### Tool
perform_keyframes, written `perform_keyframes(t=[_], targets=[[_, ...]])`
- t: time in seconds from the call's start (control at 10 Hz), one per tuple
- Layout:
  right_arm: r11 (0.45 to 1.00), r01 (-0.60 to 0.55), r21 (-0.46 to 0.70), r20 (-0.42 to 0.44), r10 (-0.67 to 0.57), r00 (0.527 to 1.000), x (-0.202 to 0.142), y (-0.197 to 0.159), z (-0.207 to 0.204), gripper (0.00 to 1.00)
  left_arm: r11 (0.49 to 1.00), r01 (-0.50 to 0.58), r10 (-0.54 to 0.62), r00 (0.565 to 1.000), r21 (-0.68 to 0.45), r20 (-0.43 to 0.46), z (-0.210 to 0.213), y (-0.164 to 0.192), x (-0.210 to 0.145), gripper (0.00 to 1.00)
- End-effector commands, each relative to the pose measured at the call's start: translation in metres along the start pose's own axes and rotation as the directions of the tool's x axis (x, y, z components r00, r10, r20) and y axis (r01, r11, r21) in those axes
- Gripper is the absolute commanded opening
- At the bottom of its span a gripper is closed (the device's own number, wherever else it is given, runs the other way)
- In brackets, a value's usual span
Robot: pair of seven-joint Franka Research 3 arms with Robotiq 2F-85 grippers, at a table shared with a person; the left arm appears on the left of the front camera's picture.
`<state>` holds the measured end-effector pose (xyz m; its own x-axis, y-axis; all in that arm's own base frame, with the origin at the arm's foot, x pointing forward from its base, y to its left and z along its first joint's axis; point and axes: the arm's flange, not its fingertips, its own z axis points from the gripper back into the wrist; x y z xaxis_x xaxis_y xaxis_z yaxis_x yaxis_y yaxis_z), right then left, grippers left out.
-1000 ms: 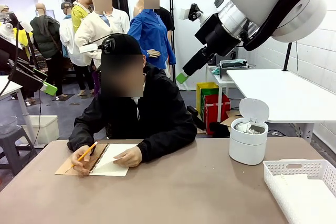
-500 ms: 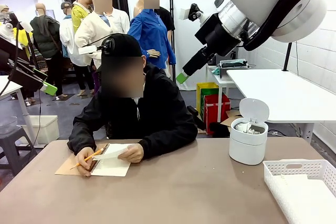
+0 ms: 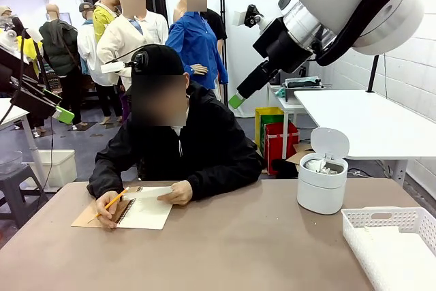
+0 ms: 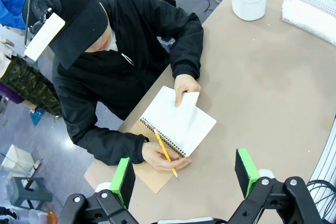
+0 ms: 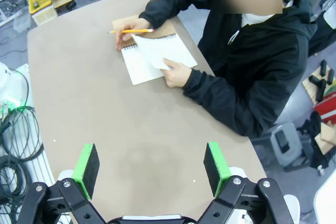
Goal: Sort the paper based on its condition.
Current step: If a person hands you a paper, place it in the Organizing basket , and if it's crumpled, put it in the Trash can.
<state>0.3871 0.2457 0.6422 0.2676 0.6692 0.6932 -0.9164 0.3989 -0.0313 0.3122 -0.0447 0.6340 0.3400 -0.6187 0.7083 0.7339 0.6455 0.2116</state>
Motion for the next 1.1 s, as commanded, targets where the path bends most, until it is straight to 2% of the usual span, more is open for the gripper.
perform_keyframes(t=[0.0, 1.0], targets=[[1.000, 0.000, 0.006, -0.006, 0.000, 1.000, -0.0003, -0.0004, 0.0007, 1.00, 1.000, -0.006, 0.006, 1.000, 0.012, -0.003, 0.0001, -0.0003, 0.0000, 1.00], [1.000, 0.000, 0.006, -0.006, 0.000, 1.000, -0.0003, -0.0004, 0.0007, 1.00, 1.000, -0.006, 0.006, 1.000, 0.012, -0.003, 0.0001, -0.0003, 0.0000, 1.00]])
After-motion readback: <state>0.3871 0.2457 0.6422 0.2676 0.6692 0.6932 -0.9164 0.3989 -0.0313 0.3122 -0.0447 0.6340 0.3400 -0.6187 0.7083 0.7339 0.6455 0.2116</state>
